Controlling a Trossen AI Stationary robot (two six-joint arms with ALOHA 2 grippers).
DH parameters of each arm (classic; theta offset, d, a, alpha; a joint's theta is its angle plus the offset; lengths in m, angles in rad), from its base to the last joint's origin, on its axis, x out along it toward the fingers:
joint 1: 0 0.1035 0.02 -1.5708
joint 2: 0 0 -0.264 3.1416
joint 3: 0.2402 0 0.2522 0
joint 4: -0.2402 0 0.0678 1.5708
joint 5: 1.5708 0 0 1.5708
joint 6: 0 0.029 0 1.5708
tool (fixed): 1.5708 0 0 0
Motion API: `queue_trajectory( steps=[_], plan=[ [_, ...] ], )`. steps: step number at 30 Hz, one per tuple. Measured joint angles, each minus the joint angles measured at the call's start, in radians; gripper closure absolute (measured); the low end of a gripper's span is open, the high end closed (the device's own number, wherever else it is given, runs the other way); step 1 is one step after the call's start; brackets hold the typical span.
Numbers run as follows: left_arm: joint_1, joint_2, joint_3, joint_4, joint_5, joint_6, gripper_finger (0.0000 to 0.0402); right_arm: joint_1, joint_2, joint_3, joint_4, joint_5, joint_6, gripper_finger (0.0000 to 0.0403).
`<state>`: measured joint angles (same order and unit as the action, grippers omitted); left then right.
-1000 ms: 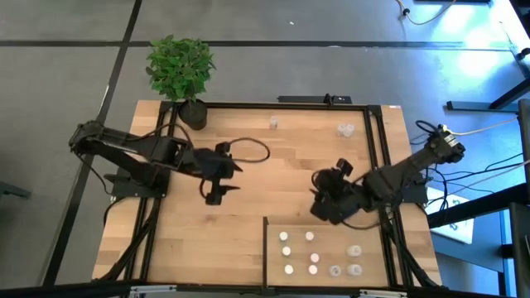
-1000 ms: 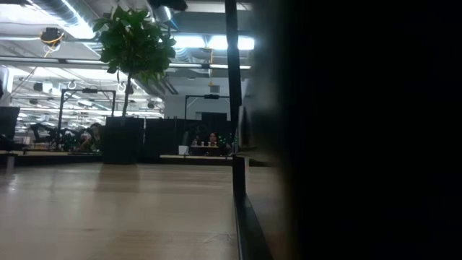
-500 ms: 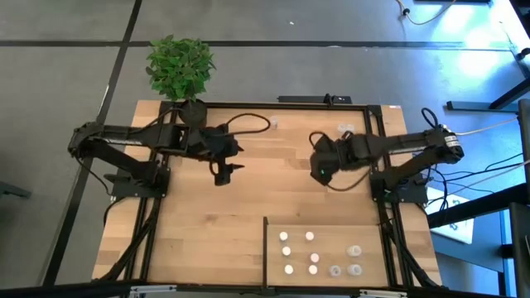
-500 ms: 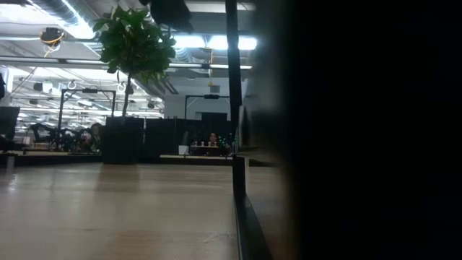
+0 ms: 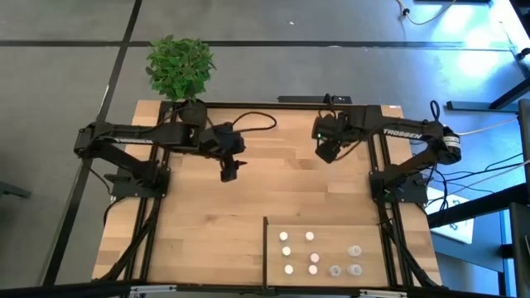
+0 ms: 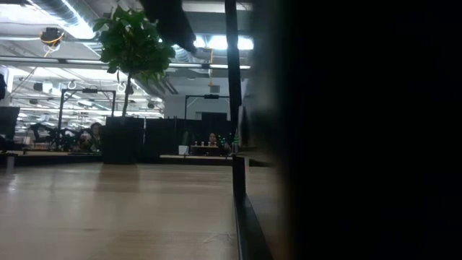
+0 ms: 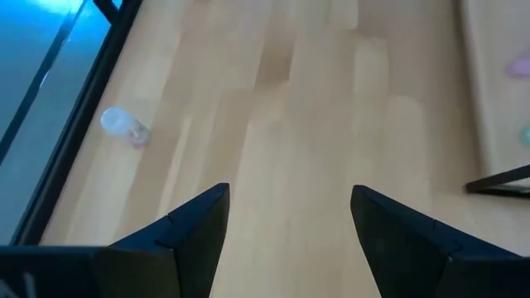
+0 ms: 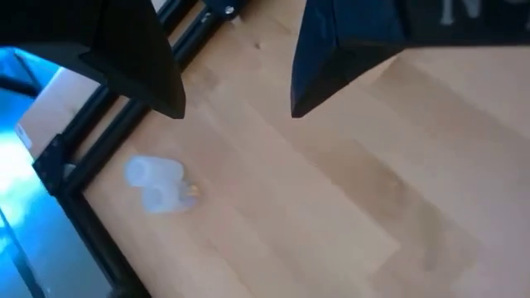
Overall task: Pick and place medicine bottles onto shelf by color
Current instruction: Put the left transparent pill bottle on the shelf aligned with the other transparent pill bottle
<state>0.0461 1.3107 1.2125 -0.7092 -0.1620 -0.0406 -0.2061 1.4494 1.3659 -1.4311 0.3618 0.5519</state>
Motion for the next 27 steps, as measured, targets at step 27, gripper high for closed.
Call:
queue_trajectory(
  steps=[27],
  plan=[
    [0.090,0.080,0.001,0.197,-0.011,0.140,0.0155,-0.269,0.068,-0.002,0.082,0.039,-0.251,0.0181]
  ],
)
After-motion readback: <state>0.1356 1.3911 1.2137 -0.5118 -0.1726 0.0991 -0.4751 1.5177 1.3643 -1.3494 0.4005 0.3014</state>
